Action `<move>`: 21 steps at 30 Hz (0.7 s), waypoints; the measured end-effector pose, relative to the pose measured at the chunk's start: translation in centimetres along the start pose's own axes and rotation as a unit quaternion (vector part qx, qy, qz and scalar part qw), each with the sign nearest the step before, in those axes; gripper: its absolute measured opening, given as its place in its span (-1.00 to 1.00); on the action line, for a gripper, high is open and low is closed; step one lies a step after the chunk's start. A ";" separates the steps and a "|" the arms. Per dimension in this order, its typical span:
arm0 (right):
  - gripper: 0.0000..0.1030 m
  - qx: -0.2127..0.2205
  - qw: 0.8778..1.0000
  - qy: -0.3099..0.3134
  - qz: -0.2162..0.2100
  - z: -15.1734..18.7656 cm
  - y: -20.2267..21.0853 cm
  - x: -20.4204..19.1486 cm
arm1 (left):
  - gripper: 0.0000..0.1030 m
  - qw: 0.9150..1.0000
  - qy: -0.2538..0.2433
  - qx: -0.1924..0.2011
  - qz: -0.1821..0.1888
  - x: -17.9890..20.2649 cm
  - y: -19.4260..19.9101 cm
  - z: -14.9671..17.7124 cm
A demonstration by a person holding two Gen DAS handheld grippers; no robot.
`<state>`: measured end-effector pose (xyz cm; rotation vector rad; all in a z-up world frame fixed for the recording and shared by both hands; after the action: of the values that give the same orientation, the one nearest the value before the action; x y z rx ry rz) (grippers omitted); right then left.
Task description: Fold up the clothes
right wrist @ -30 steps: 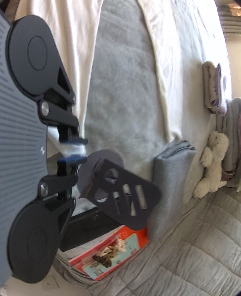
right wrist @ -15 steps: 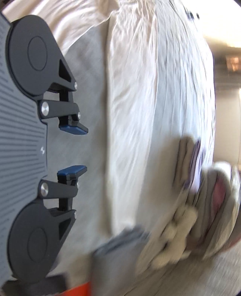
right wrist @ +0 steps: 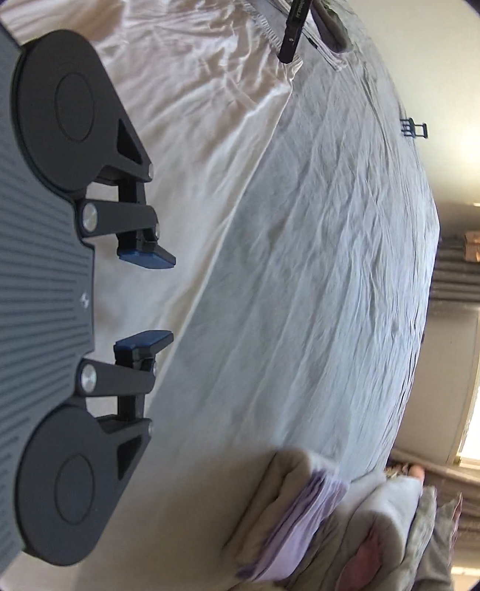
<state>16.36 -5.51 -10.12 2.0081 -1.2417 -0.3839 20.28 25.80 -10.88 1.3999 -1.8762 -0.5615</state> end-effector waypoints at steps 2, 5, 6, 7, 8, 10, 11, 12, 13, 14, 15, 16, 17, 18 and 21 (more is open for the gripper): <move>-0.21 -0.009 1.000 0.013 -0.001 -0.6 -1.5 -0.1 | -0.48 1.000 0.003 -0.005 0.006 -0.2 -0.5 -0.3; -0.21 -0.030 0.999 0.023 -0.006 -0.5 -3.0 -0.2 | -0.65 1.000 0.000 -0.014 0.011 -0.1 -0.7 -0.4; -0.27 -0.035 0.999 0.024 -0.009 -0.5 -3.1 -0.2 | -0.69 1.000 -0.004 -0.013 0.013 0.1 -0.7 -0.3; -0.55 -0.038 0.999 0.024 -0.015 -0.4 -3.0 -0.4 | -0.82 1.000 -0.010 -0.009 0.010 0.3 -0.7 -0.3; -0.75 -0.041 0.999 0.027 -0.017 -0.4 -2.9 -0.6 | -0.87 1.000 -0.017 0.002 0.002 0.4 -0.5 -0.3; -0.97 -0.041 0.998 0.049 -0.003 -0.3 -2.6 -1.3 | -0.91 0.999 -0.028 0.033 -0.018 0.5 0.1 -0.5; -0.99 -0.036 0.998 0.059 0.010 -0.4 -2.5 -1.5 | -0.92 0.998 -0.029 0.048 -0.027 0.5 0.5 -0.8; -0.99 -0.028 0.997 0.064 0.025 -0.7 -2.2 -1.6 | -0.92 0.997 -0.028 0.064 -0.034 0.4 0.9 -1.2; -1.00 -0.019 0.997 0.067 0.039 -1.2 -1.9 -1.5 | -0.92 0.996 -0.028 0.076 -0.038 0.3 1.2 -1.5; -1.00 -0.006 0.997 0.064 0.052 -1.9 -1.6 -1.3 | -0.92 0.995 -0.028 0.084 -0.040 0.3 1.5 -1.8; -1.00 0.005 0.996 0.059 0.064 -2.8 -1.3 -0.9 | -0.92 0.995 -0.030 0.090 -0.042 0.3 1.6 -2.1; -1.00 0.013 0.995 0.059 0.074 -3.6 -1.2 -0.6 | -0.92 0.994 -0.034 0.095 -0.046 0.3 1.7 -2.3; -1.00 0.020 0.994 0.060 0.085 -4.3 -1.2 -0.3 | -0.92 0.993 -0.037 0.099 -0.050 0.2 1.8 -2.5; -1.00 0.022 0.993 0.065 0.094 -4.9 -1.4 -0.1 | -0.92 0.992 -0.039 0.103 -0.055 0.0 1.8 -2.6; -1.00 0.024 0.991 0.075 0.111 -6.3 -2.5 0.3 | -0.92 0.993 -0.035 0.097 -0.063 -0.6 1.1 -2.7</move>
<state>21.81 -2.40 -7.51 1.8759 -1.3717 -0.0952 21.73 26.91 -8.50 1.6549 -1.9492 -0.5049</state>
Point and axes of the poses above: each gripper's, at about its wrist camera, not at the fingertips, and y roughly against the way its jaws point, x to its right, z to its underside, the point moved 10 cm from there along -y, roughly the way its jaws point, and after that the axes turned 3 degrees about z, right-handed, at the moved point
